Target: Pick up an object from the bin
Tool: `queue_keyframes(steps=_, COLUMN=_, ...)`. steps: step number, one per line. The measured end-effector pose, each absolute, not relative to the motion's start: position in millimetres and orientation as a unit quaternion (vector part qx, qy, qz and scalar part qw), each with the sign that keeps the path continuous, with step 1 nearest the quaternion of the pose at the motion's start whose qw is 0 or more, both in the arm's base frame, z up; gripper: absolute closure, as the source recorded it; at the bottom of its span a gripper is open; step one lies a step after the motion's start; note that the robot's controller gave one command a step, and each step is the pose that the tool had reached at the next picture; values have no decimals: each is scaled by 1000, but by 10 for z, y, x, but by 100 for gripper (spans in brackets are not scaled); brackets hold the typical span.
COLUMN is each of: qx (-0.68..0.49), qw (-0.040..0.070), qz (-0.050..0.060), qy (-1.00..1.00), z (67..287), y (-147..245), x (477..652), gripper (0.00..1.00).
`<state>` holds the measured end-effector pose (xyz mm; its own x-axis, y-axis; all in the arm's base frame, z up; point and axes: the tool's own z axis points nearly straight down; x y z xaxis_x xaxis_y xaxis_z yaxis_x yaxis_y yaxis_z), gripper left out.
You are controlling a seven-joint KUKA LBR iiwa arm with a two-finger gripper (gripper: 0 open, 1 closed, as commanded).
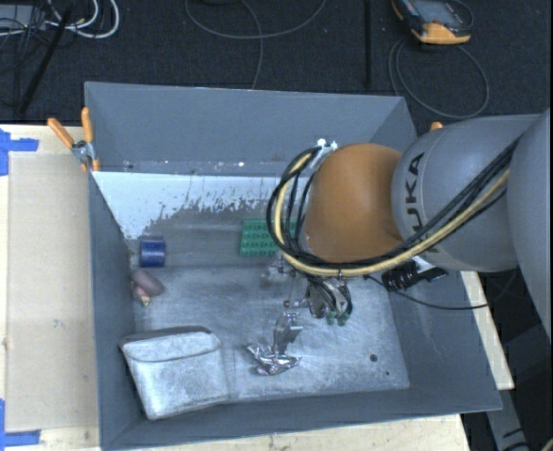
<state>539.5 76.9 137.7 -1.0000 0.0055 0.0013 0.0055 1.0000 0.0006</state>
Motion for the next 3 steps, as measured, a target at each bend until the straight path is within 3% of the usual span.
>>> queue_keyframes(steps=1, qx=57, qw=-3, qz=-1, qy=-998, z=730, y=682, x=5236, gripper=0)
queue_keyframes(steps=2, qx=215, qw=-9, qz=1, qy=-977, z=754, y=846, x=4866, gripper=0)
queue_keyframes(steps=3, qx=213, qw=0, qz=0, qy=-977, z=754, y=842, x=4828, gripper=100)
